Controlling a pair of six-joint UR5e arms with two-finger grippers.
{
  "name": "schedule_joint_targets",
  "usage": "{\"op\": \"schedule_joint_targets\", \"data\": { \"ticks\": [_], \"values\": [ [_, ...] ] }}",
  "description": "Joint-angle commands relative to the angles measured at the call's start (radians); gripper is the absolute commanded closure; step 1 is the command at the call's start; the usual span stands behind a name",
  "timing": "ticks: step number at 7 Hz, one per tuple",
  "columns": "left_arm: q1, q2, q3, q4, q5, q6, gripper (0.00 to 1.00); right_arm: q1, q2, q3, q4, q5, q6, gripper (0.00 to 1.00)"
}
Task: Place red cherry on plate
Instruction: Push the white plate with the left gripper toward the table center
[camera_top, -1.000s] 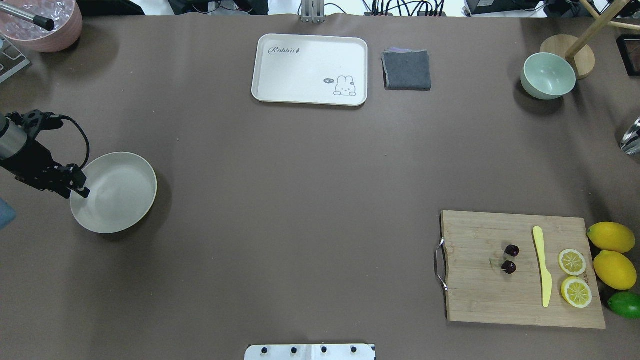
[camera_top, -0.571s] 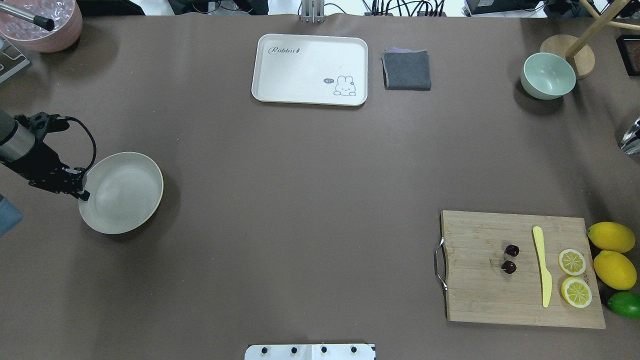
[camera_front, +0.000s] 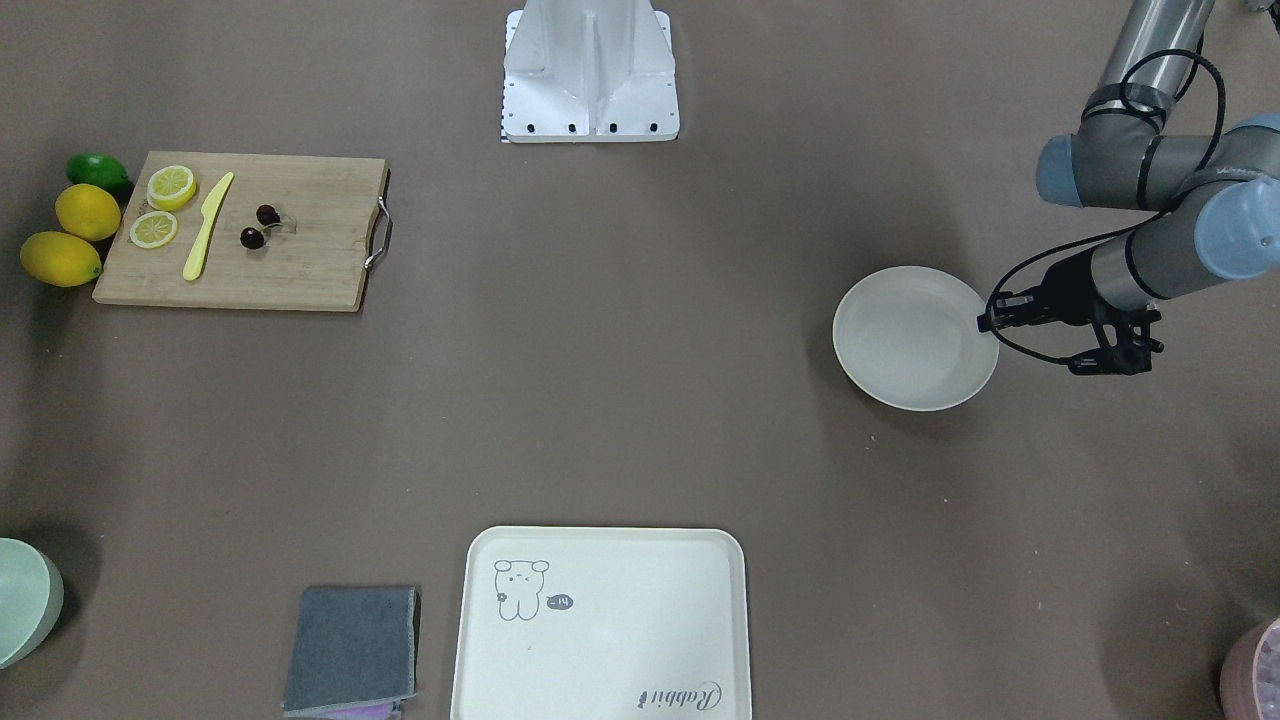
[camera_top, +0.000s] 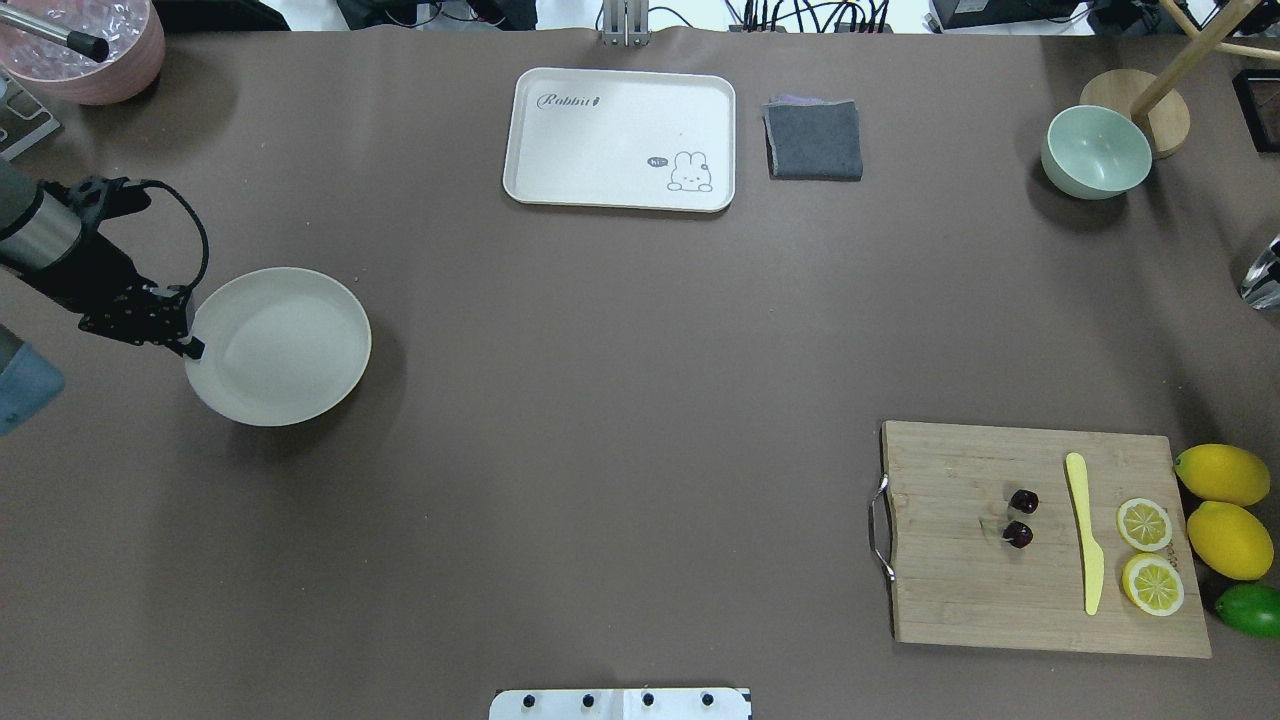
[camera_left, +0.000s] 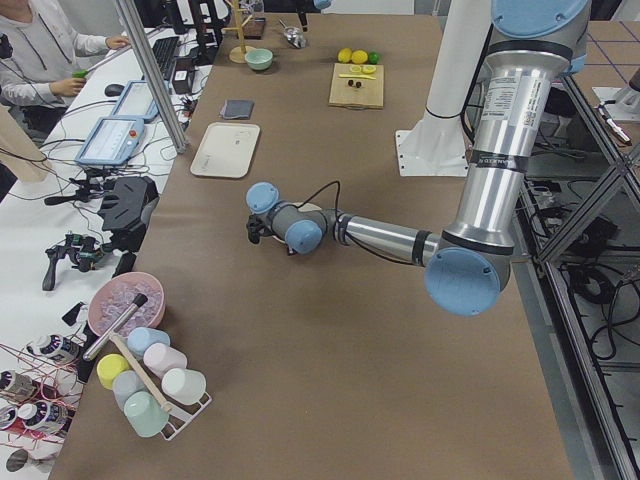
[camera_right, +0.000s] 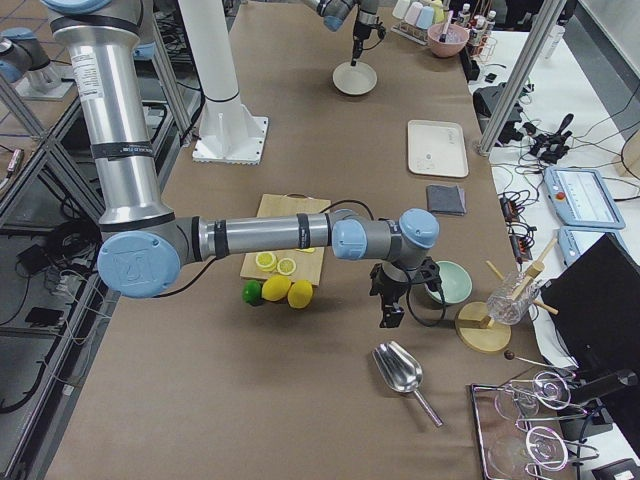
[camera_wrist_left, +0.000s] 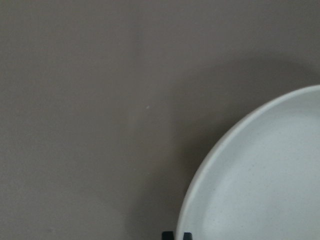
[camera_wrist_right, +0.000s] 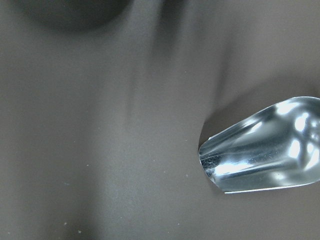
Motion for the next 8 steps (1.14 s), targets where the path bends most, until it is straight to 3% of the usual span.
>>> {"op": "schedule_joint_targets", "data": {
  "ticks": [1, 2, 4, 6, 8],
  "values": [
    [-0.006, -0.189, 0.000, 0.150, -0.005, -0.127, 1.00, -0.002, 0.000, -0.004, -0.001, 0.001, 0.000, 0.00],
    [0.011, -0.229, 0.000, 0.152, 0.003, -0.210, 1.00, -0.004, 0.002, -0.007, -0.002, 0.003, 0.002, 0.00],
    [0.182, -0.359, -0.001, 0.146, 0.134, -0.464, 1.00, -0.008, 0.003, -0.026, -0.002, 0.024, 0.002, 0.00],
    [0.285, -0.428, 0.003, 0.131, 0.225, -0.601, 1.00, -0.008, 0.000, -0.035, -0.002, 0.041, 0.000, 0.00],
    [0.423, -0.482, 0.031, 0.053, 0.413, -0.767, 1.00, -0.008, 0.002, -0.059, 0.000, 0.039, -0.003, 0.00]
  ]
}}
